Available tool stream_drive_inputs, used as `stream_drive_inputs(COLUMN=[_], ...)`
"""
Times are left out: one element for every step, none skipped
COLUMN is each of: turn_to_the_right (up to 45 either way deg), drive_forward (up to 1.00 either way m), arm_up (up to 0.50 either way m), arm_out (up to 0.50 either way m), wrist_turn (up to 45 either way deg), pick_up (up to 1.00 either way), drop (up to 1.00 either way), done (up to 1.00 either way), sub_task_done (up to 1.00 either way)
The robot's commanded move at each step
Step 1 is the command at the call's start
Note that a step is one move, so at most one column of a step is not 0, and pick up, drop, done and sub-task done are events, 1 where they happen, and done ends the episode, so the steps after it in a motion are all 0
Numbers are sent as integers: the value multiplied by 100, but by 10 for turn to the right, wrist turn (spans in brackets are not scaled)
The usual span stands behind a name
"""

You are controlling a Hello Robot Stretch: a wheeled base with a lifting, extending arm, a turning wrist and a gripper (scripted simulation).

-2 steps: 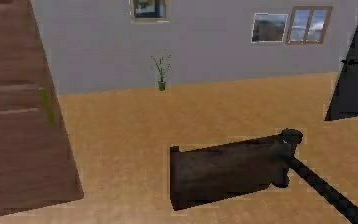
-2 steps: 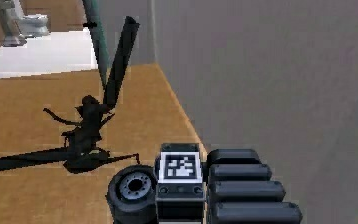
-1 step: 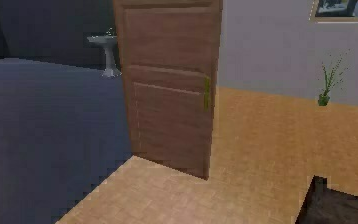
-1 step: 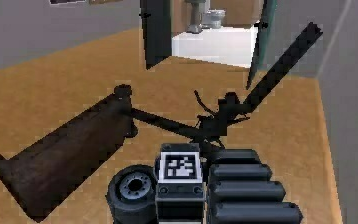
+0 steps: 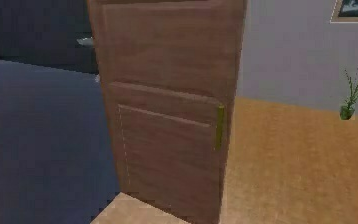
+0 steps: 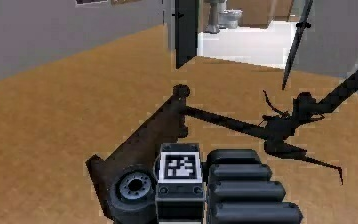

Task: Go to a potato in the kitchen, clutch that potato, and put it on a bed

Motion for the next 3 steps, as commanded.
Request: stream_drive_inputs(turn_to_the_right=[-450, -210, 0], drive_forward=[0, 0, 40], arm_up=[0, 0, 0], arm_out=[0, 0, 0], wrist_turn=[0, 0, 0], pick_up=[0, 0, 0], drop=[0, 0, 0], done=[0, 0, 0], sub_task_done=[0, 0, 0])
